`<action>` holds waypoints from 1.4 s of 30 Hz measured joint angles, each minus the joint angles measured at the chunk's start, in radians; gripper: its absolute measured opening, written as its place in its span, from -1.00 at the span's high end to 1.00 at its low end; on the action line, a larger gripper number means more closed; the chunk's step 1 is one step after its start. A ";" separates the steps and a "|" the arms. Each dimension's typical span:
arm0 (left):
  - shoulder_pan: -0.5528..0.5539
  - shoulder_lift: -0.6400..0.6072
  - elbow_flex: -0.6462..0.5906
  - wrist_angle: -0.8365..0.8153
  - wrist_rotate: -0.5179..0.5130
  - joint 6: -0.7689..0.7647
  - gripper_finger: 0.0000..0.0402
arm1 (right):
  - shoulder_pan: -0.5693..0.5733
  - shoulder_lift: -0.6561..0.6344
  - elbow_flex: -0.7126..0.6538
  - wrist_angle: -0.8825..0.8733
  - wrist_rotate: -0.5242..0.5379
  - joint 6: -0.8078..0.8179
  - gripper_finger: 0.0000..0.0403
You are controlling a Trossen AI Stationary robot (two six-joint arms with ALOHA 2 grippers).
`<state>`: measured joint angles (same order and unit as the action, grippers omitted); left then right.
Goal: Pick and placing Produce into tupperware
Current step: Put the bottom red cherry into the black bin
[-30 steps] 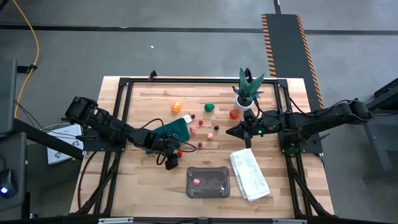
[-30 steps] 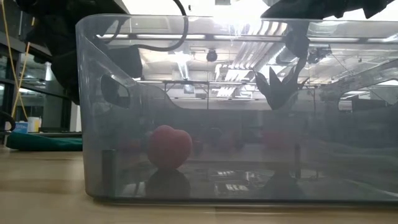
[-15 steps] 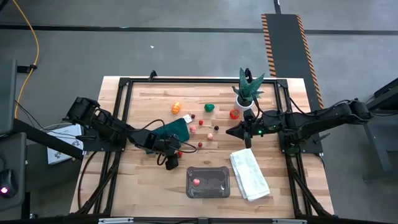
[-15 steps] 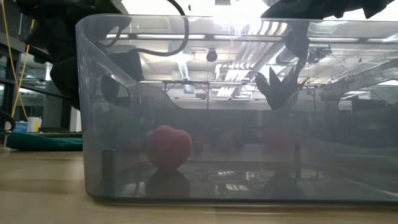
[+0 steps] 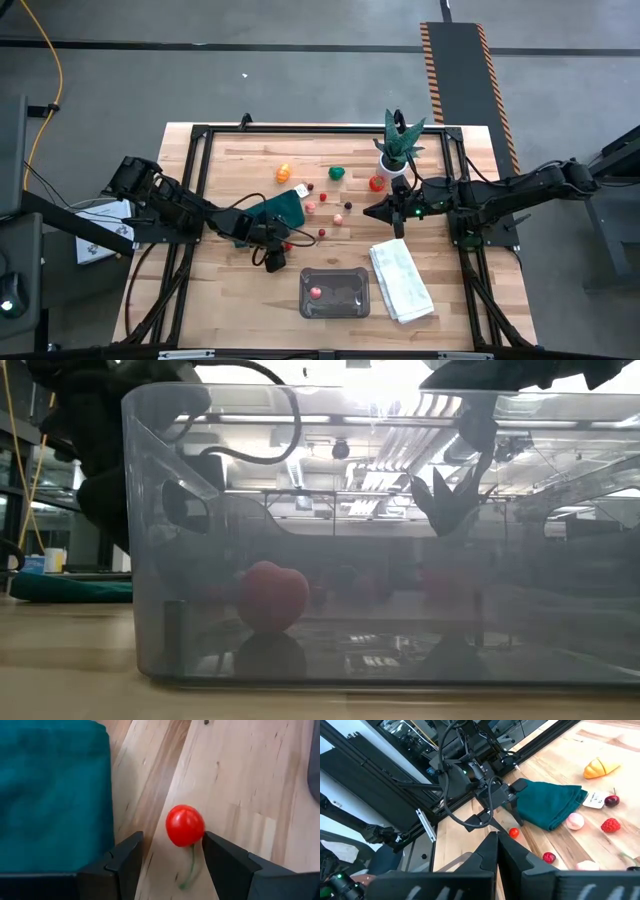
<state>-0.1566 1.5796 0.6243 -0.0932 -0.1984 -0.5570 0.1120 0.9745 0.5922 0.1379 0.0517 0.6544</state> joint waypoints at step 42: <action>0.000 0.003 0.000 0.042 0.004 -0.025 0.47 | 0.000 0.000 0.000 0.000 0.000 0.000 1.00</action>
<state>-0.1570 1.5824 0.6243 -0.0513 -0.1940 -0.5819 0.1120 0.9749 0.5922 0.1383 0.0521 0.6544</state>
